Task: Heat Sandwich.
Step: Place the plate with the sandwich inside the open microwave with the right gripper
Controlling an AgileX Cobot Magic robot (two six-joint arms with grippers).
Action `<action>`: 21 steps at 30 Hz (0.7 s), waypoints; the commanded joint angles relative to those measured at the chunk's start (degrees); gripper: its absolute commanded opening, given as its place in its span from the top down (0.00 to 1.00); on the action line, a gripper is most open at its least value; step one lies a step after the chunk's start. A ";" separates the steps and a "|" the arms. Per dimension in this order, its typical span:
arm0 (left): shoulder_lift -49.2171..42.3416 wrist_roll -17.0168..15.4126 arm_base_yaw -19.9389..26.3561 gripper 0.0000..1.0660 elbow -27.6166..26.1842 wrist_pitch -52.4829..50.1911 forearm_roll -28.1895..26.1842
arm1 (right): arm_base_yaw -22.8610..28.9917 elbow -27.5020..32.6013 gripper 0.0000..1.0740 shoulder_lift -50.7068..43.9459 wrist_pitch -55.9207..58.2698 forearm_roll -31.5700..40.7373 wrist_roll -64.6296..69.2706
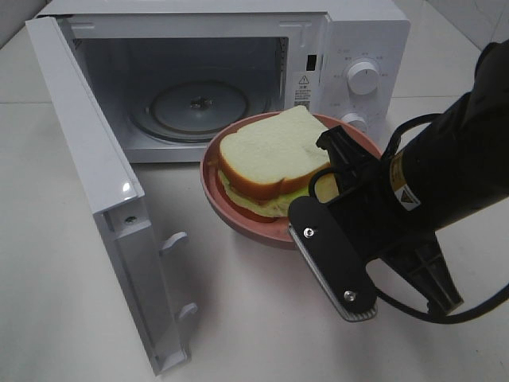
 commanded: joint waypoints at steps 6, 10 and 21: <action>-1.60 0.00 0.11 0.03 0.11 -0.52 0.00 | -4.47 0.00 0.98 -0.34 -4.13 9.63 -20.40; -1.60 0.00 0.11 0.03 0.11 -0.52 0.00 | -7.28 0.00 0.98 -0.34 -4.07 15.07 -30.19; -1.60 0.00 0.11 0.03 0.11 -0.52 0.00 | -9.80 0.00 0.98 -0.34 -4.53 16.84 -34.38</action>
